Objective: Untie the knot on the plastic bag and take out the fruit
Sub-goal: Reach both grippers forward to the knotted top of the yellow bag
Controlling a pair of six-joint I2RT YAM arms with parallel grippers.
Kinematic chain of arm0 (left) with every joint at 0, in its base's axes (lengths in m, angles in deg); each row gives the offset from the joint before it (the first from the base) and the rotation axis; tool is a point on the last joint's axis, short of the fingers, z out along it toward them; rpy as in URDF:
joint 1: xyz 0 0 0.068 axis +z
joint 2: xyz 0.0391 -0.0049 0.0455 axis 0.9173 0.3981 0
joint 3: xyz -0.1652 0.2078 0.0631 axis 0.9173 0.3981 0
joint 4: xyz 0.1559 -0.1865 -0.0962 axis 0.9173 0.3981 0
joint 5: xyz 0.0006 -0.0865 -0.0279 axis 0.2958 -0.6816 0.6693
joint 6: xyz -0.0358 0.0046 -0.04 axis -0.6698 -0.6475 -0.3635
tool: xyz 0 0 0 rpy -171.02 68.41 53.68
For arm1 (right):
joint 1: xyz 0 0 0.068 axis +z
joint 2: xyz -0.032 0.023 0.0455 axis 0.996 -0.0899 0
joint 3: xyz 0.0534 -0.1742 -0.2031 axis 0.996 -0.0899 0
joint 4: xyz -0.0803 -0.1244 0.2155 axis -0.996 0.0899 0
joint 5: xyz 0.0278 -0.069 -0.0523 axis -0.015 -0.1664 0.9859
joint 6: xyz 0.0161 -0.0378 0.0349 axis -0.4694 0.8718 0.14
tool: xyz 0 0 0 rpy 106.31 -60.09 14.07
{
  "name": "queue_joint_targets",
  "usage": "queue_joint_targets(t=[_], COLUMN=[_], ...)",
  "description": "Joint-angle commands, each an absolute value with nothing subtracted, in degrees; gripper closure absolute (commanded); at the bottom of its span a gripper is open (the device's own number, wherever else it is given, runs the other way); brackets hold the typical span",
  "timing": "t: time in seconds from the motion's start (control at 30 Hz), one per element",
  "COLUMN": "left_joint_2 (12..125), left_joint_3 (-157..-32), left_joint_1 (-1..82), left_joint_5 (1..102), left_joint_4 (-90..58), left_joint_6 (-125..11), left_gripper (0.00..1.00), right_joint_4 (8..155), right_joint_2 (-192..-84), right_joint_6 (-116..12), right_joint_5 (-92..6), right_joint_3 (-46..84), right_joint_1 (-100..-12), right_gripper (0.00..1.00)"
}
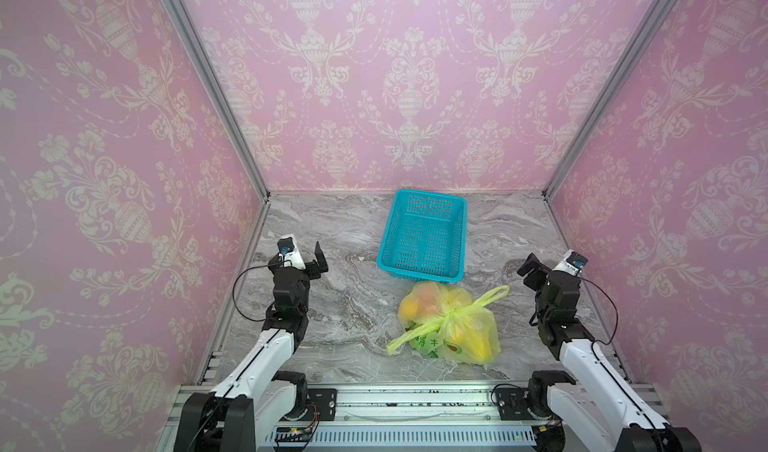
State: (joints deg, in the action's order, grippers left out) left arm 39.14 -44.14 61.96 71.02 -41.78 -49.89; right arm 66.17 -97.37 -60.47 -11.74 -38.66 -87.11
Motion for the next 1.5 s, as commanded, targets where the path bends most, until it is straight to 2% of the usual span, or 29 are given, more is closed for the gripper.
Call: queue_joint_targets(t=[0.0,0.07,0.13,0.17,0.27,0.4,0.47,0.57,0.67,0.77,1.0,1.17,1.47], left_joint_2=[33.17,29.22,24.86,22.93,19.49,19.00,19.45,19.45,21.49,26.41,39.31,44.36,50.25], left_joint_3=[-44.95,-40.66,-39.17,-39.39,-43.60,-45.44,-44.61,-44.61,-45.63,-47.04,-49.76,-51.62,-55.66], left_joint_1=[62.27,63.03,64.48,64.69,64.61,63.65,60.38,50.58,39.30,30.25,21.17,16.24,10.67], left_joint_5=[59.07,57.52,56.37,52.01,41.13,33.55,30.95,36.09,42.80,48.90,50.81,53.49,59.96], left_joint_4=[-27.36,-32.52,-31.52,-31.09,-24.04,-22.18,-25.66,-25.43,-24.25,-22.41,-22.35,-21.29,-18.91], left_joint_6=[-57.54,-65.08,-72.21,-72.51,-70.54,-71.33,-71.60,-68.32,-64.32,-60.02,-55.19,-54.10,-52.14], left_gripper=[0.01,0.01,0.01,0.01,0.01,0.01,0.01,0.01,0.06,0.16,0.28,0.25,0.13], right_joint_4=[69.42,64.68,63.60,64.16,76.94,95.26,100.23,103.74,111.15,115.88,118.38,119.55,122.31], right_joint_2=[-94.56,-91.22,-88.17,-86.90,-84.47,-83.09,-80.97,-79.28,-79.56,-79.45,-86.68,-90.51,-97.38], right_joint_6=[-65.35,-64.41,-64.95,-66.20,-66.52,-64.19,-64.80,-64.21,-62.51,-62.36,-63.47,-65.14,-68.11], right_joint_5=[-18.45,-23.75,-27.86,-29.69,-35.23,-39.26,-43.00,-49.96,-46.96,-43.86,-37.25,-25.42,-13.74], right_joint_3=[-40.99,-44.22,-46.12,-46.28,-38.31,-25.49,-22.15,-18.82,-13.68,-11.24,-13.54,-14.61,-17.66], right_joint_1=[-87.85,-88.00,-88.09,-88.04,-87.92,-86.43,-84.95,-80.81,-73.45,-66.53,-49.91,-37.76,-31.58], right_gripper=[0.00,0.00,0.00,0.00,0.00,0.00,0.04,0.07,0.15,0.21,0.30,0.30,0.30])
